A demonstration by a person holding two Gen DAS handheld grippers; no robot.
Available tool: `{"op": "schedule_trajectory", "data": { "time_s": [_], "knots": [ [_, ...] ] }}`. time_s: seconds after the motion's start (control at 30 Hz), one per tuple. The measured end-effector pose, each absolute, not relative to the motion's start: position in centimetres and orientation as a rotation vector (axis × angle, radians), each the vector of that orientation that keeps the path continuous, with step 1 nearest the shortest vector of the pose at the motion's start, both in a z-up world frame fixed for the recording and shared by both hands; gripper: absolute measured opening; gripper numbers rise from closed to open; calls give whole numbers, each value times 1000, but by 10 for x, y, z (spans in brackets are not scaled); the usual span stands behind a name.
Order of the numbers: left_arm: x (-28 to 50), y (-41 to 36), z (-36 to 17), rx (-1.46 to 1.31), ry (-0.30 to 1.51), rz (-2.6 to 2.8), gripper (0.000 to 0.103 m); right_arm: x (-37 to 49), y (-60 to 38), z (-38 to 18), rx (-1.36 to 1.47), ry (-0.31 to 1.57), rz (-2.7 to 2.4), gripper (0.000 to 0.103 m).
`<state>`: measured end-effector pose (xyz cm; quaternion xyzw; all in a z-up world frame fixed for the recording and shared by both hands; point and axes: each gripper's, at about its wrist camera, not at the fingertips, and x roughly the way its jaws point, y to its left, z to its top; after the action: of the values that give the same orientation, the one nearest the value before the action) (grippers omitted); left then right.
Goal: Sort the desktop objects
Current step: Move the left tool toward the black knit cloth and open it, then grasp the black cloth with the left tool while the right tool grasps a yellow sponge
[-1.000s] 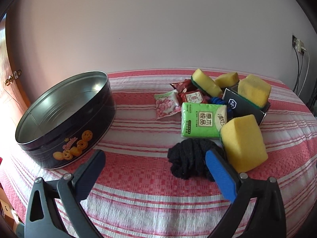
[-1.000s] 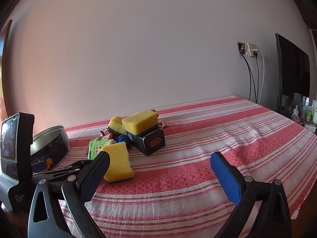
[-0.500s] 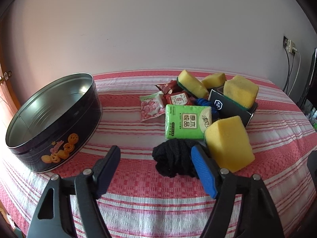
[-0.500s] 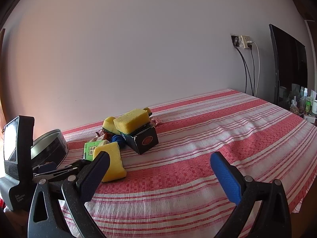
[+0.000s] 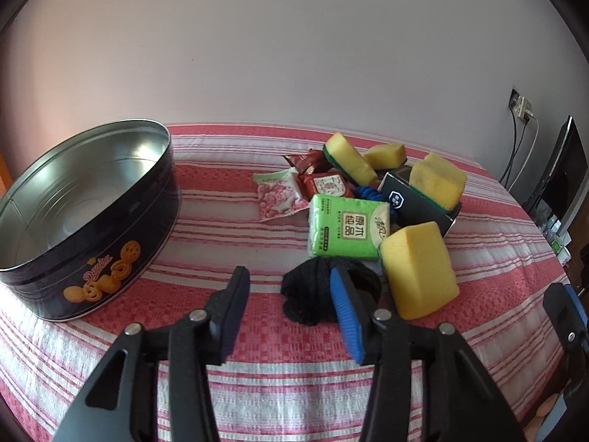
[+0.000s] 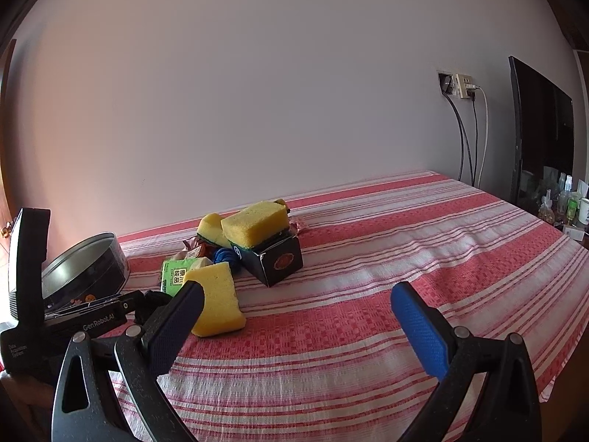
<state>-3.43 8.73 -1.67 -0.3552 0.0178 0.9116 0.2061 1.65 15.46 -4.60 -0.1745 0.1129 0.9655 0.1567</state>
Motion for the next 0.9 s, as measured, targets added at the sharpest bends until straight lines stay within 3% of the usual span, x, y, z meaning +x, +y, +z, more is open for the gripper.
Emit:
{"op": "schedule_trajectory", "data": {
  "time_s": [0.07,0.23,0.33,0.57,0.6,0.77,0.9],
  "knots": [
    [-35,85,-18,-990,61,2545,60,13,152,-47,-515,320,2767,103],
    [-28,87,-11,-965,67,2501,60,7,144,-52,-557,324,2789,103],
    [-25,100,-5,-923,123,2485,72,7,143,-52,-559,306,2786,103],
    [-37,122,-31,-1059,173,2417,73,0,151,-53,-630,303,2735,103],
    [-38,122,-35,-1082,145,2390,73,-1,152,-55,-642,302,2727,103],
    [-40,117,-41,-1116,50,2340,48,-9,157,-62,-724,302,2682,103],
    [-41,111,-42,-1121,1,2342,44,-15,158,-67,-793,302,2649,103]
  ]
}}
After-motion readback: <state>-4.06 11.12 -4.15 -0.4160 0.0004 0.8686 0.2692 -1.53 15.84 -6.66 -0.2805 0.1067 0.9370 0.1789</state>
